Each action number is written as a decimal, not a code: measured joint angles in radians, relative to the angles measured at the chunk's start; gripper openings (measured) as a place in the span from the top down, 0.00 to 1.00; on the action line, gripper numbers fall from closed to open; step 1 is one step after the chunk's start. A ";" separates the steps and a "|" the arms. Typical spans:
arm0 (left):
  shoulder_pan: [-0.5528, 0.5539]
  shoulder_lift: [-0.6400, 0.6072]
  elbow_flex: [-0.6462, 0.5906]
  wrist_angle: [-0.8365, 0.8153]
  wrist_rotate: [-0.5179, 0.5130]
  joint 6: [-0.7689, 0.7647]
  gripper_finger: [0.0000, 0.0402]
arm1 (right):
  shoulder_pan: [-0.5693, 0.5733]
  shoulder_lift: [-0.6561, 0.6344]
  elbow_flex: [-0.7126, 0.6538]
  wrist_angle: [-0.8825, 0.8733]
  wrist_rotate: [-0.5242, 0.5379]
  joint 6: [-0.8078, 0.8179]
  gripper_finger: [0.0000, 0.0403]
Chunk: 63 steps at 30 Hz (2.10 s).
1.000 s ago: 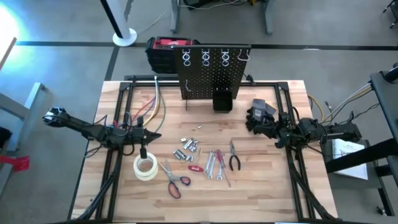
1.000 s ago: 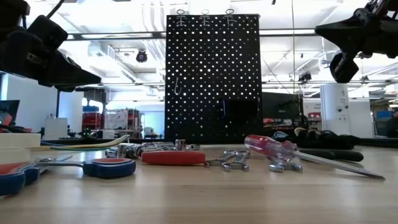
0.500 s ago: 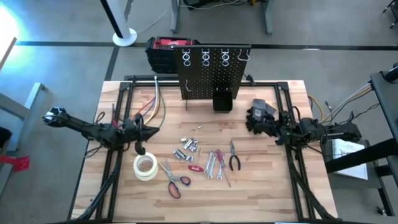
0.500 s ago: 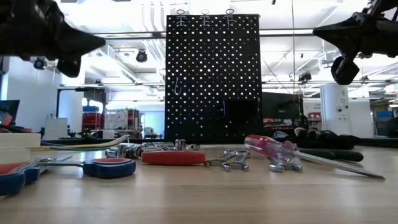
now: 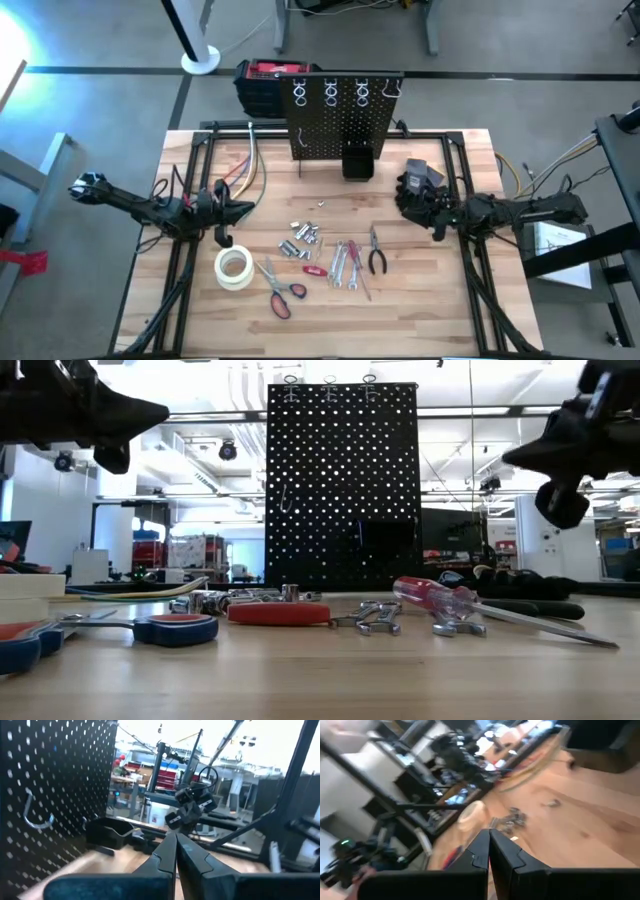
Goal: Hang tools onto peg board
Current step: Hang the red screwdriver on the peg board
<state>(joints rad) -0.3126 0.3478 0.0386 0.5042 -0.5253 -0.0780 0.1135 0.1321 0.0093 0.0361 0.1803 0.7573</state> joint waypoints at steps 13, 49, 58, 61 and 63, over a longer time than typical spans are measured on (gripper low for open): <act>0.000 0.055 0.000 -0.088 -0.014 0.035 1.00 | 0.000 0.363 0.000 0.175 0.146 0.092 1.00; -0.124 0.564 -0.029 -0.344 -0.534 -0.913 1.00 | -0.308 1.144 0.251 0.410 -0.280 -0.213 0.93; -0.186 0.776 -0.030 -0.063 -0.507 -0.918 1.00 | -0.182 1.232 0.408 0.408 -0.243 -0.188 0.60; -0.279 0.802 -0.030 -0.031 -0.535 -0.919 1.00 | -0.115 1.299 0.468 0.397 -0.204 -0.165 0.51; -0.364 0.813 -0.030 -0.032 -0.607 -0.941 1.00 | -0.077 1.333 0.506 0.367 -0.161 -0.120 0.46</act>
<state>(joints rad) -0.6765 1.1603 0.0086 0.4717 -1.1323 -1.0191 0.0368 1.4652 0.5158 0.4033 0.0188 0.6373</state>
